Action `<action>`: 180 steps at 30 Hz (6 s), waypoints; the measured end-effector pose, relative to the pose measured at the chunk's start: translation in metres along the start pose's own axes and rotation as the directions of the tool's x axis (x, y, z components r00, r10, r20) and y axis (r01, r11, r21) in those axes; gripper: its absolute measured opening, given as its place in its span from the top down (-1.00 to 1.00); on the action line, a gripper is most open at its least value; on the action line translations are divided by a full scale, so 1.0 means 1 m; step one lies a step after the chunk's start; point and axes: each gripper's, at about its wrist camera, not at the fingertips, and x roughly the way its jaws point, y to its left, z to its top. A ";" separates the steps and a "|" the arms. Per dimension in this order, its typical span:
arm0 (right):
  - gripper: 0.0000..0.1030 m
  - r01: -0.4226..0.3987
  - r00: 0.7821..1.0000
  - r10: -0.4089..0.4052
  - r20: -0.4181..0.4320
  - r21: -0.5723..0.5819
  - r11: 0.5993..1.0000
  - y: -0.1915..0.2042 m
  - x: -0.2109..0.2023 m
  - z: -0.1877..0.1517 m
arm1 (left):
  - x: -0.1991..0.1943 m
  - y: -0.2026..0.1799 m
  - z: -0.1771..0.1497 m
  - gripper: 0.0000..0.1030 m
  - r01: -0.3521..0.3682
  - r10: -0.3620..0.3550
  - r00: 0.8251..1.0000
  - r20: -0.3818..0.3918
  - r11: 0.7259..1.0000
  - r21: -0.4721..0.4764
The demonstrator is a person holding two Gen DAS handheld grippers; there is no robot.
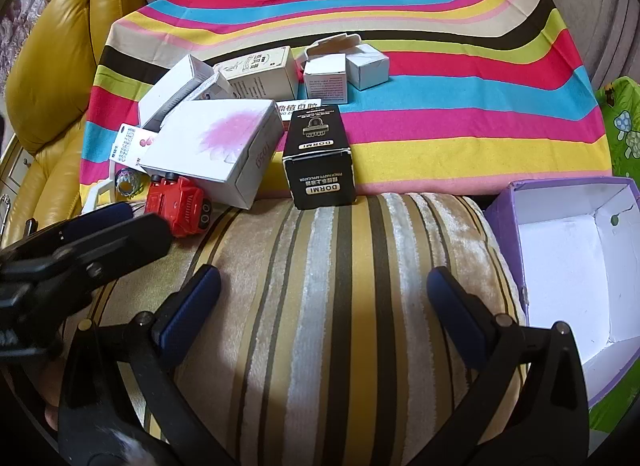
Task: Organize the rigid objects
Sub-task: 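Grasp the red toy car with the left gripper while the right gripper approaches the black box, then grasp the black DORMI box with the right gripper while the left gripper holds the car, then drop the red car and black box into the purple storage box with both grippers, then grasp the white pink-marked box with the right gripper while the left grasps a white box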
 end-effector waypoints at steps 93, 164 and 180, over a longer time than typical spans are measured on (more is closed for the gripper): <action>0.16 0.153 0.986 -0.164 0.025 0.236 0.960 -0.140 -0.059 -0.048 | 0.030 -0.104 -0.019 -0.34 0.405 -0.384 0.905 -0.183 0.910 0.092; -0.65 0.200 0.975 -0.211 0.075 0.127 0.971 -0.099 -0.069 -0.045 | -0.045 -0.027 -0.018 -0.45 0.238 -0.256 0.959 0.118 0.960 0.149; -0.89 0.099 0.988 -0.109 0.112 0.094 0.991 -0.019 -0.050 -0.002 | -0.059 0.070 0.048 -0.70 0.161 -0.130 0.965 0.229 0.979 -0.122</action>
